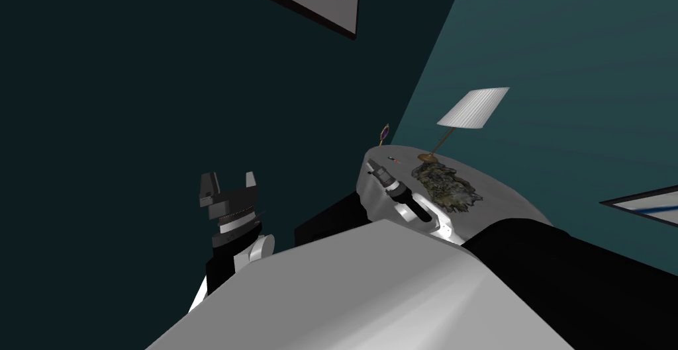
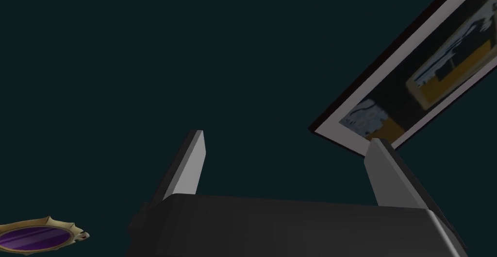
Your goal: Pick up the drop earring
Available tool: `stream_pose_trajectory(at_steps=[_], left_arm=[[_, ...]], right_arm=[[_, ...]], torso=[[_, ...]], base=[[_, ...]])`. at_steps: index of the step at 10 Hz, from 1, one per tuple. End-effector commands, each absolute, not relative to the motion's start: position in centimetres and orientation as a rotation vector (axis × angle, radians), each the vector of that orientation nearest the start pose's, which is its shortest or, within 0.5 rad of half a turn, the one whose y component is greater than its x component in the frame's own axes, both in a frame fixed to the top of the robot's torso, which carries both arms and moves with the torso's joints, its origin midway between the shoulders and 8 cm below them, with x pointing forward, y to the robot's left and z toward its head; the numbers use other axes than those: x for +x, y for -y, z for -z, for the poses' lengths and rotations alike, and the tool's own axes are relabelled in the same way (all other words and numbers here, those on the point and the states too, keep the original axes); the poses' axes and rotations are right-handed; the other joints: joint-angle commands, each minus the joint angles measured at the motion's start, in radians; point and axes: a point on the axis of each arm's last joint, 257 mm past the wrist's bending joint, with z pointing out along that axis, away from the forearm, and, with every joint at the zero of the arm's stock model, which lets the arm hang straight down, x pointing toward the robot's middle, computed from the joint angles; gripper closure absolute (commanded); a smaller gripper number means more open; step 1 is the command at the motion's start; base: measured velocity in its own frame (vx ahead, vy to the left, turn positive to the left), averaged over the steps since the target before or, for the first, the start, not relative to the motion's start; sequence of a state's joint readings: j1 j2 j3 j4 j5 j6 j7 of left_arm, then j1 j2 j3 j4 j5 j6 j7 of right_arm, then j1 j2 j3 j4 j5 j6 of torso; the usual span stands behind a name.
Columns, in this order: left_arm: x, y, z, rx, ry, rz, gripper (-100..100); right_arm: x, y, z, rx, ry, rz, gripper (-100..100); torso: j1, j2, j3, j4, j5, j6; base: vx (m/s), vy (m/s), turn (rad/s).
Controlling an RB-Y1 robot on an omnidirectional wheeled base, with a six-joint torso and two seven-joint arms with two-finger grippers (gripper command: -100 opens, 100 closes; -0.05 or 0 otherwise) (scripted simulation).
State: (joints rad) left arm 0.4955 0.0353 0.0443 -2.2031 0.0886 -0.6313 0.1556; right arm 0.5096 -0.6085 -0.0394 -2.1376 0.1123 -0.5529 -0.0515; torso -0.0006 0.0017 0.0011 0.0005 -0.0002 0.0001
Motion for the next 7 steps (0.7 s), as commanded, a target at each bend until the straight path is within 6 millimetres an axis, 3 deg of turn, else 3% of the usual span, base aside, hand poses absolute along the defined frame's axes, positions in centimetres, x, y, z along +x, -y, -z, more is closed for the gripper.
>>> stream_pose_trajectory(at_steps=[1,4,6,7], left_arm=[[33.2,-30.2,-1.8,-0.688,-0.496,1.469,0],[33.2,-30.2,-1.8,-0.688,-0.496,1.469,0],[33.2,-30.2,-1.8,-0.688,-0.496,1.469,0],[33.2,-30.2,-1.8,-0.688,-0.496,1.469,0]], right_arm=[[36.0,24.6,4.8,0.177,-1.241,-1.164,-100],[35.9,25.1,7.5,0.084,-1.361,-1.096,-100],[35.8,24.9,7.6,0.041,-1.396,-1.087,-100],[35.7,25.5,9.0,0.008,-1.447,-1.054,-100]], torso=[[0.0,0.0,0.0,0.0,0.0,0.0],[0.0,-0.001,0.0,0.0,0.0,0.0],[0.0,0.0,0.0,0.0,0.0,0.0],[0.0,-0.001,0.0,0.0,0.0,0.0]], base=[[-0.011,-0.003,-0.007],[-0.024,-0.002,0.034],[-0.02,-0.001,0.012],[-0.019,-0.002,0.045]])
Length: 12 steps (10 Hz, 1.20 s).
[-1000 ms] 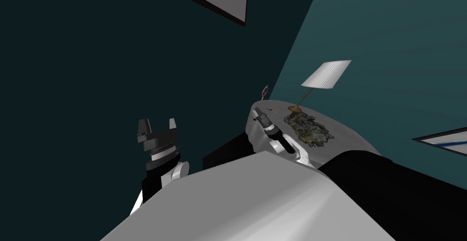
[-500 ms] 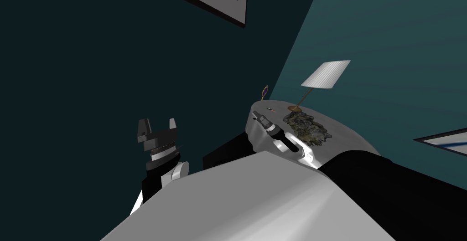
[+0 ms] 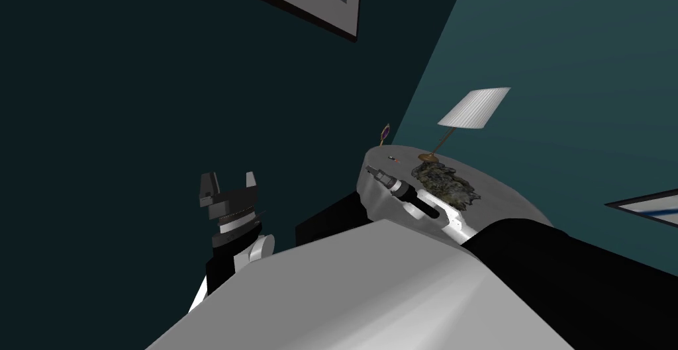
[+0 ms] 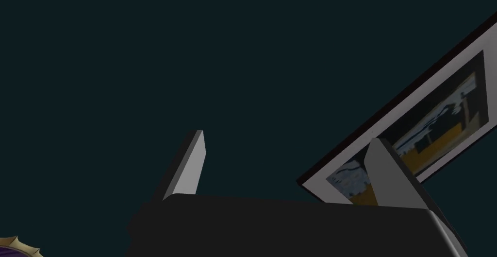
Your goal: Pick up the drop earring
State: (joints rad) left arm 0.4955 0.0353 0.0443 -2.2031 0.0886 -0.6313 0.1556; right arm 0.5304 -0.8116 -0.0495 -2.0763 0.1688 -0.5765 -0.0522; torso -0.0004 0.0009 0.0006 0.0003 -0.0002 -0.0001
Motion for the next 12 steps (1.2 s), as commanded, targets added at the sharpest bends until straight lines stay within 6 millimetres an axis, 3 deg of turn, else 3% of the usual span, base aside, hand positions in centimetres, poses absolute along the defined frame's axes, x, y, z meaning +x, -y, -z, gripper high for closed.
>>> stream_pose_trajectory(at_steps=[1,2,3,5,8,10,11,12], left_arm=[[33.2,-30.2,-1.8,-0.688,-0.496,1.469,0],[33.2,-30.2,-1.8,-0.688,-0.496,1.469,0],[33.2,-30.2,-1.8,-0.688,-0.496,1.469,0],[33.2,-30.2,-1.8,-0.688,-0.496,1.469,0],[33.2,-30.2,-1.8,-0.688,-0.496,1.469,0],[33.2,-30.2,-1.8,-0.688,-0.496,1.469,0],[33.2,-30.2,-1.8,-0.688,-0.496,1.469,0],[33.2,-30.2,-1.8,-0.688,-0.496,1.469,0]], right_arm=[[35.7,25.4,9.1,-0.021,-1.469,-1.047,-100],[35.6,25.3,9.1,-0.03,-1.476,-1.045,-100],[35.5,26.0,10.5,-0.067,-1.53,-1.01,-100],[35.4,25.9,10.6,-0.104,-1.557,-1.0,-100],[35.0,27.6,13.5,-0.2,-1.68,-0.921,-100],[34.9,27.6,13.6,-0.255,-1.716,-0.904,-100],[34.6,28.6,14.9,-0.283,-1.765,-0.868,-100],[34.6,28.7,14.9,-0.312,-1.783,-0.859,-100]], torso=[[0.0,0.0,0.0,0.0,0.0,0.0],[0.0,0.0,0.0,0.0,0.0,0.0],[0.0,0.0,0.0,0.0,0.0,0.0],[0.001,0.0,0.0,0.0,0.0,0.0],[0.001,-0.001,0.0,0.0,0.0,0.0],[0.001,-0.001,0.0,0.0,0.0,0.0],[0.001,-0.001,0.0,0.0,0.0,0.0],[0.001,-0.001,-0.001,0.0,0.0,0.0]], base=[[-0.02,-0.003,0.027],[-0.01,0.0,-0.004],[-0.015,0.005,0.051],[-0.012,0.002,0.012],[-0.013,0.005,0.042],[-0.009,0.004,0.013],[-0.007,0.006,0.05],[-0.005,0.006,0.039]])
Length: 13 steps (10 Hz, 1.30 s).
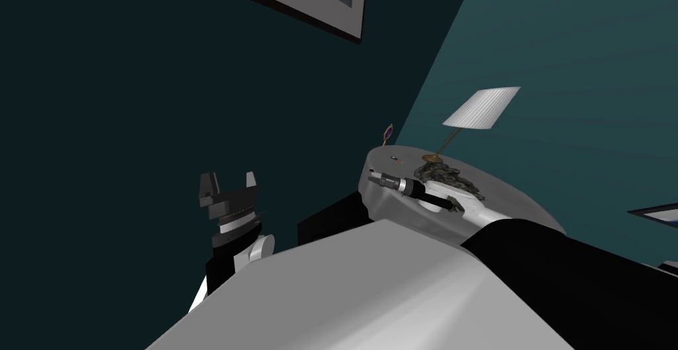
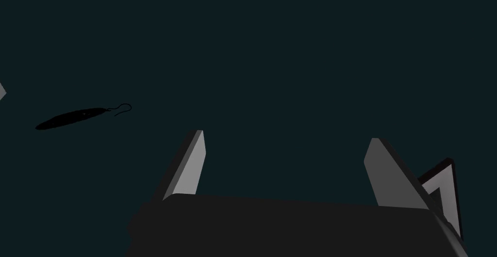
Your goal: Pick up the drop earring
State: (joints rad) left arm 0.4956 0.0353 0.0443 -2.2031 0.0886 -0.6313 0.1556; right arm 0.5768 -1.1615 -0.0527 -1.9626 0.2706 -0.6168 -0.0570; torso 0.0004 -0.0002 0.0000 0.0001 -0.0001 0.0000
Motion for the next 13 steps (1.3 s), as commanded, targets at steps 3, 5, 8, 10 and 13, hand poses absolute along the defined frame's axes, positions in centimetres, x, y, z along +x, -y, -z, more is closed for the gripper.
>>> stream_pose_trajectory(at_steps=[3,5,8,10,13], left_arm=[[33.2,-30.2,-1.8,-0.688,-0.496,1.469,0],[33.2,-30.2,-1.8,-0.688,-0.496,1.469,0],[33.2,-30.2,-1.8,-0.688,-0.496,1.469,0],[33.2,-30.2,-1.8,-0.688,-0.496,1.469,0],[33.2,-30.2,-1.8,-0.688,-0.496,1.469,0]], right_arm=[[34.3,29.9,16.2,-0.39,-1.86,-0.805,-100],[34.0,31.3,17.4,-0.438,-1.921,-0.76,-100],[33.6,32.8,18.4,-0.511,-1.992,-0.705,-100],[33.3,34.3,19.3,-0.569,-2.054,-0.655,-100],[33.0,35.9,20.0,-0.649,-2.123,-0.595,-100]], torso=[[0.0,0.0,0.0,0.0,0.0,0.0],[0.0,0.0,0.0,0.0,0.0,0.0],[0.0,0.0,0.0,0.0,0.0,0.0],[0.0,-0.001,-0.001,0.0,0.0,0.0],[0.0,-0.001,0.0,0.0,0.0,0.0]], base=[[-0.002,0.005,0.027],[0.001,0.005,0.026],[0.002,0.006,0.025],[0.009,0.012,0.041],[0.006,0.007,0.024]])
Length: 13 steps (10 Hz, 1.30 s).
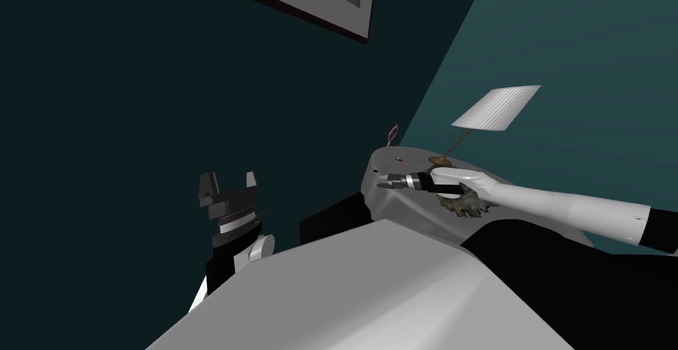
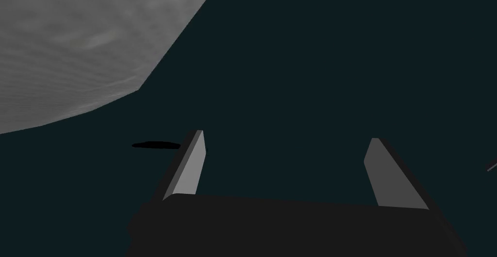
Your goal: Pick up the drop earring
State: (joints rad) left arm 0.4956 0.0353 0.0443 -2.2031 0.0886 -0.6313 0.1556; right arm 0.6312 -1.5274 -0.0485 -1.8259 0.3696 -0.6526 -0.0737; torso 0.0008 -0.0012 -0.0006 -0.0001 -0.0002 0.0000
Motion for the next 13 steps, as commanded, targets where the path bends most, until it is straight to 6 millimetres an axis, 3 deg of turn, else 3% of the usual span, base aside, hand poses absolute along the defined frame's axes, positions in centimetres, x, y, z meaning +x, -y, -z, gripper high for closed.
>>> stream_pose_trajectory(at_steps=[1,2,4,5,13], left_arm=[[33.2,-30.2,-1.8,-0.688,-0.496,1.469,0],[33.2,-30.2,-1.8,-0.688,-0.496,1.469,0],[33.2,-30.2,-1.8,-0.688,-0.496,1.469,0],[33.2,-30.2,-1.8,-0.688,-0.496,1.469,0],[33.2,-30.2,-1.8,-0.688,-0.496,1.469,0]], right_arm=[[33.1,36.0,19.9,-0.678,-2.134,-0.583,-100],[32.7,37.4,20.6,-0.703,-2.178,-0.545,-100],[32.9,37.6,20.4,-0.751,-2.195,-0.525,-100],[32.6,39.0,20.9,-0.782,-2.238,-0.485,-100],[32.0,44.3,21.5,-1.006,-2.413,-0.293,-100]], torso=[[0.0,0.0,0.0,0.0,0.0,0.0],[0.0,0.0,0.0,0.0,0.0,0.0],[0.001,-0.001,0.0,0.0,0.0,0.0],[0.0,0.0,0.0,0.0,0.0,0.0],[0.001,-0.001,-0.001,0.0,0.0,0.0]], base=[[0.01,0.011,0.034],[0.017,0.019,0.053],[0.012,0.011,0.012],[0.016,0.013,0.044],[0.025,0.017,0.034]])
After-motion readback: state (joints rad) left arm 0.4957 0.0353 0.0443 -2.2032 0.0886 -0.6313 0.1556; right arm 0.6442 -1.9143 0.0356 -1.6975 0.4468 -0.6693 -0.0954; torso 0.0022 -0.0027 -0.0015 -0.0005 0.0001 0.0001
